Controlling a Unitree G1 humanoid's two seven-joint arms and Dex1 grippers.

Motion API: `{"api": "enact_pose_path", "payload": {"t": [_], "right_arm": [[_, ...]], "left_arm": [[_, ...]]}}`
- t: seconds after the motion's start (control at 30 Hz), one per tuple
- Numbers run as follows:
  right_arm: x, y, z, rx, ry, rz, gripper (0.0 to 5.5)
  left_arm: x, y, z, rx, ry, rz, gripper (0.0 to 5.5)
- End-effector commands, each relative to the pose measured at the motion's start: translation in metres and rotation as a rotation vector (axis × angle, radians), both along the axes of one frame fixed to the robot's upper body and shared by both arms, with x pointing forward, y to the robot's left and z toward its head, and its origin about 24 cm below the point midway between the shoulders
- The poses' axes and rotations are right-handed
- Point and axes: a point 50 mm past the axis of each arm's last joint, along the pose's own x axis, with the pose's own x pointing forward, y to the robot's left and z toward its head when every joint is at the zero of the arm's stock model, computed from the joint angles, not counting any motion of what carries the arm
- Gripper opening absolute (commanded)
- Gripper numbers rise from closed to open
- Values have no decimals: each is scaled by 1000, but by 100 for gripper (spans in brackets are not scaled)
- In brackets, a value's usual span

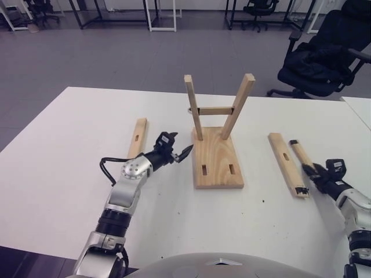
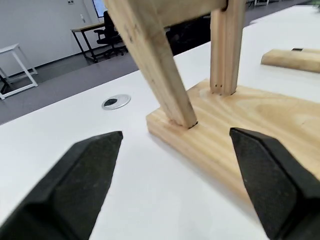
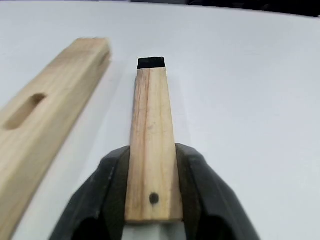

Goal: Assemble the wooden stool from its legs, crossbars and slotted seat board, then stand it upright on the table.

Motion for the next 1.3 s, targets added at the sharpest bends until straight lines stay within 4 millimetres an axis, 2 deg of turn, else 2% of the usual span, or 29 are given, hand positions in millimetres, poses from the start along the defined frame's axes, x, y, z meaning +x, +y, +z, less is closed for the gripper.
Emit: {"api": "enact_pose_path", "payload": {"t": [0.03,0.1,0.17,0.2,0.27,0.33,0.43,0.67,0.77,0.87,0.97,1.03,1.1,1.13,1.2,1.23,1.3], "right_arm": [[43,35,114,-186,-482,142,131],[45,104,145,-177,-625,405,131],[33,175,159,-168,-705,678,131],[29,200,163,-167,-739,761,131],[24,230,169,-160,-776,844,131],[20,245,166,-178,-769,895,131],[15,254,164,-194,-761,920,131],[16,244,158,-241,-710,886,131],[16,245,156,-252,-707,892,131],[15,247,156,-255,-710,900,131],[15,250,156,-251,-710,904,131],[14,252,152,-242,-682,922,191],[13,251,146,-252,-653,920,235],[14,247,142,-257,-636,901,263],[16,236,133,-256,-594,835,283],[16,233,126,-251,-574,808,284],[17,230,112,-230,-535,775,284]], "left_arm": [[-5,-12,72,-570,58,-178,397],[-1,-13,96,-722,82,-240,397],[3,-16,110,-788,104,-279,397],[2,-19,115,-808,115,-302,397],[0,-25,122,-822,134,-339,377],[-2,-27,125,-829,150,-355,340],[-3,-25,127,-850,168,-346,278],[1,-7,113,-885,197,-205,152],[2,-4,110,-889,199,-182,99],[5,-3,108,-892,204,-165,60],[6,-3,105,-898,212,-148,48],[6,1,105,-894,203,-131,40],[3,21,105,-871,157,-66,39],[2,44,99,-825,115,30,39],[10,100,73,-696,74,325,39],[17,124,54,-623,79,468,39],[30,151,18,-573,122,643,39]]}}
